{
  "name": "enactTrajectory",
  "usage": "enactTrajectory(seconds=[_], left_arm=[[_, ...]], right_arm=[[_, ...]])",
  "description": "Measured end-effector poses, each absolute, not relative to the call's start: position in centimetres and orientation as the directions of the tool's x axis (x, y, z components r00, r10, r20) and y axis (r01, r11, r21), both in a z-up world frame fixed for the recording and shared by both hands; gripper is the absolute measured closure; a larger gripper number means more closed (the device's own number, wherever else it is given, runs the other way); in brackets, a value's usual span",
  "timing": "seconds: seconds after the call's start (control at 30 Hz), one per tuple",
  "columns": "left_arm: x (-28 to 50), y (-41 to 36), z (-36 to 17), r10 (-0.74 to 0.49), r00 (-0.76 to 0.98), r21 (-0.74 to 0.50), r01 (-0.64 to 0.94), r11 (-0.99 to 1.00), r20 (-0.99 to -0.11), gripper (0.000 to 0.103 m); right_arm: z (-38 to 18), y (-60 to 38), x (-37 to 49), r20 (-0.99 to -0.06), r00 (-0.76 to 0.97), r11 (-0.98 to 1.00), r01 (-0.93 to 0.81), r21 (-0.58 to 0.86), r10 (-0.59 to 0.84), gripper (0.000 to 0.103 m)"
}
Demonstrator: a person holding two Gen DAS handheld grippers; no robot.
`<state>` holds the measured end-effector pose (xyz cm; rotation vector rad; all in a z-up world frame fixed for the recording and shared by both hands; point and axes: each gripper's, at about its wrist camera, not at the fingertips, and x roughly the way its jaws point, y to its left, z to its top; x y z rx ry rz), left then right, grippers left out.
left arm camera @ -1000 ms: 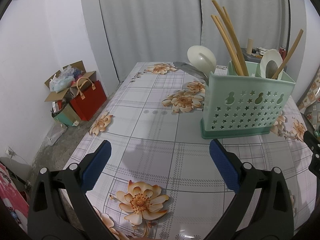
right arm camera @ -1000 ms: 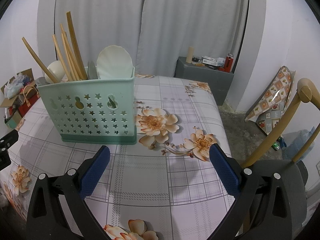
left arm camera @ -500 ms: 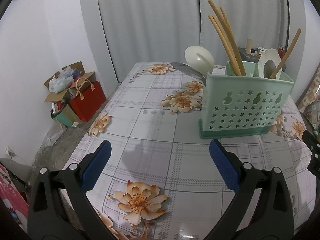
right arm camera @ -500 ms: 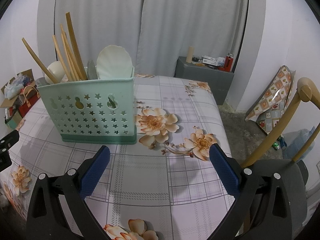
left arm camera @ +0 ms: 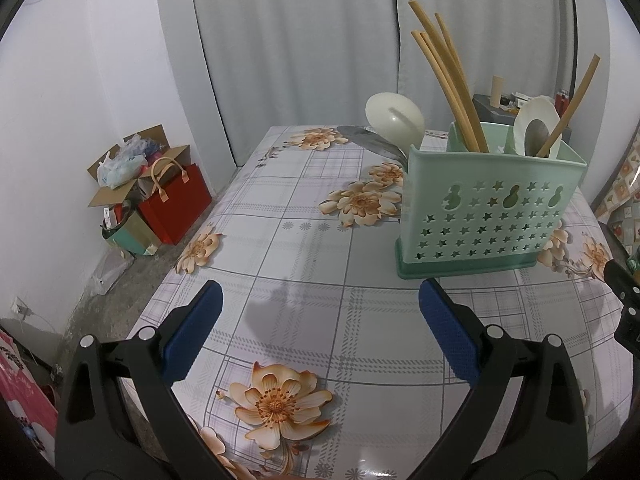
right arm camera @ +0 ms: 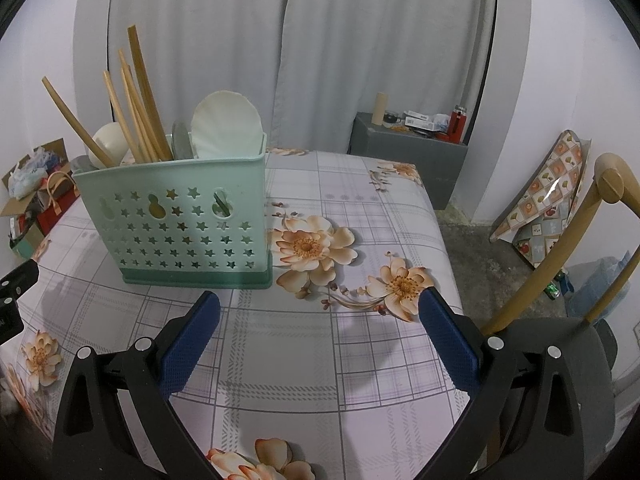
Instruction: Organize utensils
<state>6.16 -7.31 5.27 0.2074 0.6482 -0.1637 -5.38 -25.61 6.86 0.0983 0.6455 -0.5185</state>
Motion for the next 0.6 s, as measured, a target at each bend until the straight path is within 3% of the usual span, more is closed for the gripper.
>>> enactTrajectory(seconds=[0.6], left_arm=[[6.18, -7.34, 5.36, -0.088, 0.785, 0.139, 0.217, 0.966, -0.614, 0.008]], right_arm=[[6.82, -25.71, -5.29, -0.598, 0.676, 0.869, 0.490, -0.071, -0.430, 0.006]])
